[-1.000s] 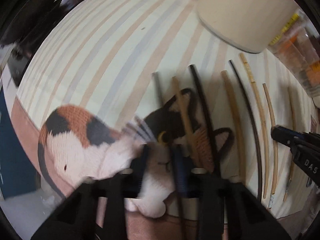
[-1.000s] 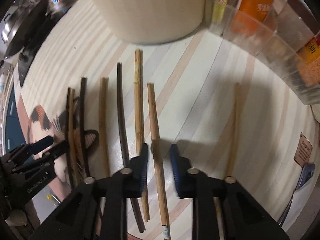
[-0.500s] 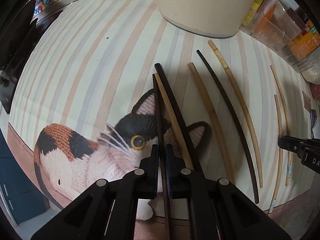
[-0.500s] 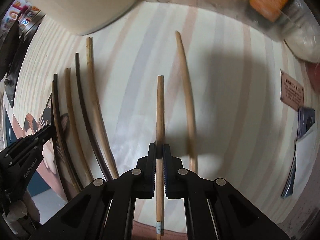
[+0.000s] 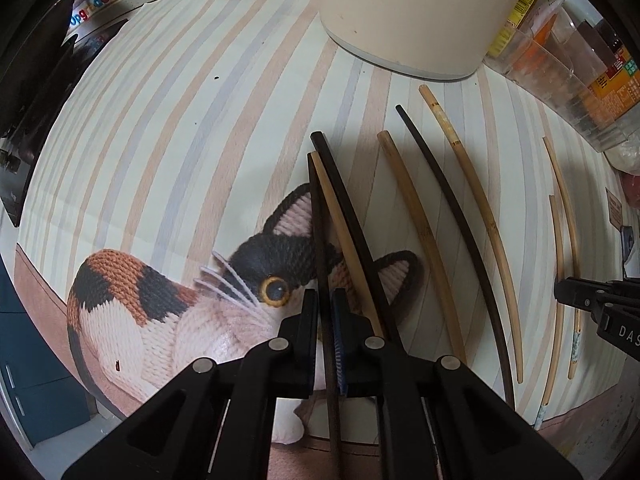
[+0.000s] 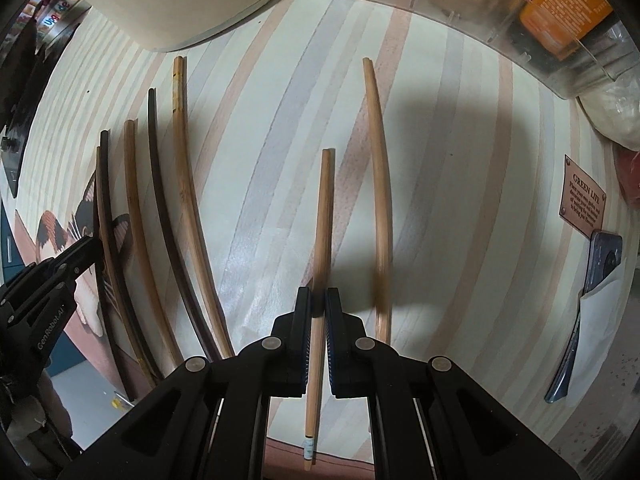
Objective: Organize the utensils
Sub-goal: 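Lift both held chopsticks upright off the mat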
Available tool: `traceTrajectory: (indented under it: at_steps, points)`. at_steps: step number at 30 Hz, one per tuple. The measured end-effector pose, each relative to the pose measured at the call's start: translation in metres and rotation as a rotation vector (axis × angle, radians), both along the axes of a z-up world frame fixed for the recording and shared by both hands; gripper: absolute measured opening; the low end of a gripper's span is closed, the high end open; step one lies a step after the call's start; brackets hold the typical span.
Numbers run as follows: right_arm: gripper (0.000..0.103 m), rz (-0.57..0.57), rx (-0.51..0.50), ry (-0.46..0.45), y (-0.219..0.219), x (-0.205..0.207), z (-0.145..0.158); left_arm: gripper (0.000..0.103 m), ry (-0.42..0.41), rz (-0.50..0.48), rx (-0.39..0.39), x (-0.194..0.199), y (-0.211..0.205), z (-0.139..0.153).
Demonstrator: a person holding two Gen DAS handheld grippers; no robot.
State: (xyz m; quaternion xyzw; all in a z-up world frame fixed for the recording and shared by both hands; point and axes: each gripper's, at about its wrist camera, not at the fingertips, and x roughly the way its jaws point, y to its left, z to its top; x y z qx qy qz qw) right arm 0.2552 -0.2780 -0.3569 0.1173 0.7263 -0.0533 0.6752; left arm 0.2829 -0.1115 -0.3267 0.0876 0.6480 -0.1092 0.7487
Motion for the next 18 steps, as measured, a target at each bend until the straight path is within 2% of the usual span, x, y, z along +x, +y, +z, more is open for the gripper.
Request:
traceTrajectory:
  at_steps: [3, 6, 18]
  points:
    - [0.007, 0.005, -0.004, 0.011, 0.01, 0.011, -0.005, 0.011, -0.004, 0.01, 0.003, 0.008, 0.003, 0.0]
    - [0.007, 0.006, -0.009, 0.016, 0.019, 0.023, -0.01, 0.005, -0.009, 0.03, 0.021, 0.019, 0.011, 0.001]
    - [0.007, 0.018, -0.02, 0.009, 0.031, 0.04, -0.011, 0.005, -0.012, 0.056, 0.054, 0.038, 0.044, -0.001]
